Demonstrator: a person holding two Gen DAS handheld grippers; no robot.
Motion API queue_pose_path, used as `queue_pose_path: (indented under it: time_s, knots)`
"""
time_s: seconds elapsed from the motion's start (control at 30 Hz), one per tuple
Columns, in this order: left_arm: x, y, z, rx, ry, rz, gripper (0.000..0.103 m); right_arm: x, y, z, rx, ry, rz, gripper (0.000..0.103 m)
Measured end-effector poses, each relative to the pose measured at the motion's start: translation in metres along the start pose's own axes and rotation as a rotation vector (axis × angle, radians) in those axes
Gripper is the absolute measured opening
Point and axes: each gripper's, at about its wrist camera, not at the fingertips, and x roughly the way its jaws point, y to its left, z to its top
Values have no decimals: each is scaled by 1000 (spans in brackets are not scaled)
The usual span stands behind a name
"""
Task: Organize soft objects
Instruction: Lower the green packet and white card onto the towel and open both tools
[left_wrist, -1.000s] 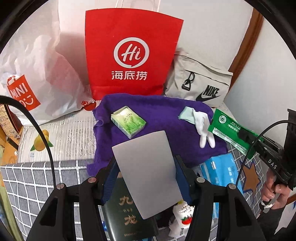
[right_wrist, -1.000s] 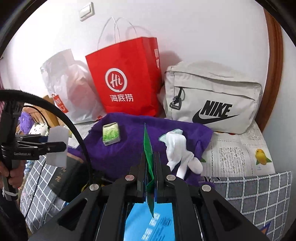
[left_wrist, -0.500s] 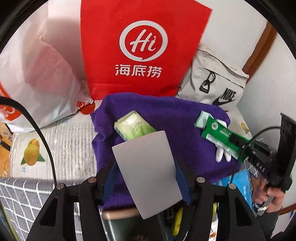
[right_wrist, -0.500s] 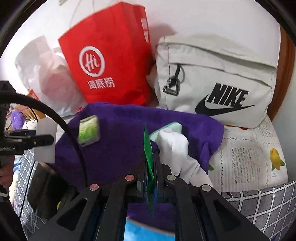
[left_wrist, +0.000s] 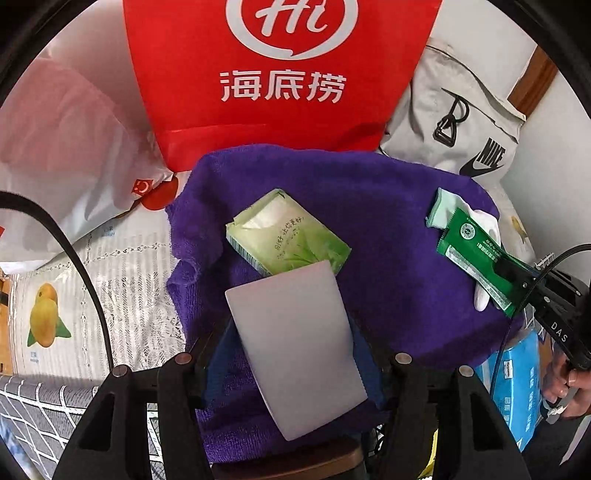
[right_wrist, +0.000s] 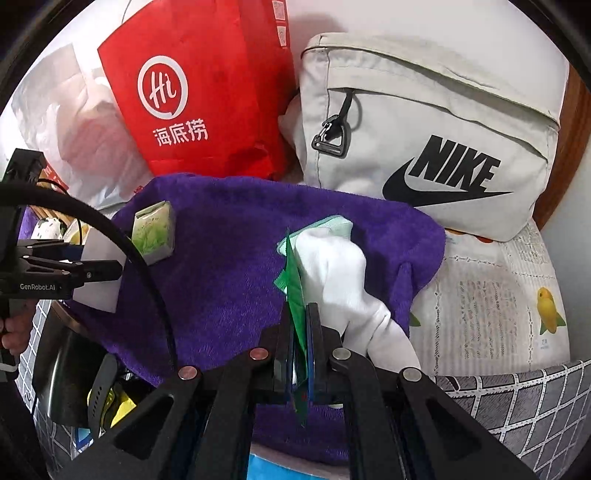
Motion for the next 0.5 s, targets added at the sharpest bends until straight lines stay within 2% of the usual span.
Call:
queue_pose_path:
  time_s: [0.3,0.5]
  knots:
    - [4,0,-1,10,23,10,60,6,1,0,-3,26,22,7]
    - [5,-8,-3,42,39,32,69,9,-1,-3,4,23,34,9]
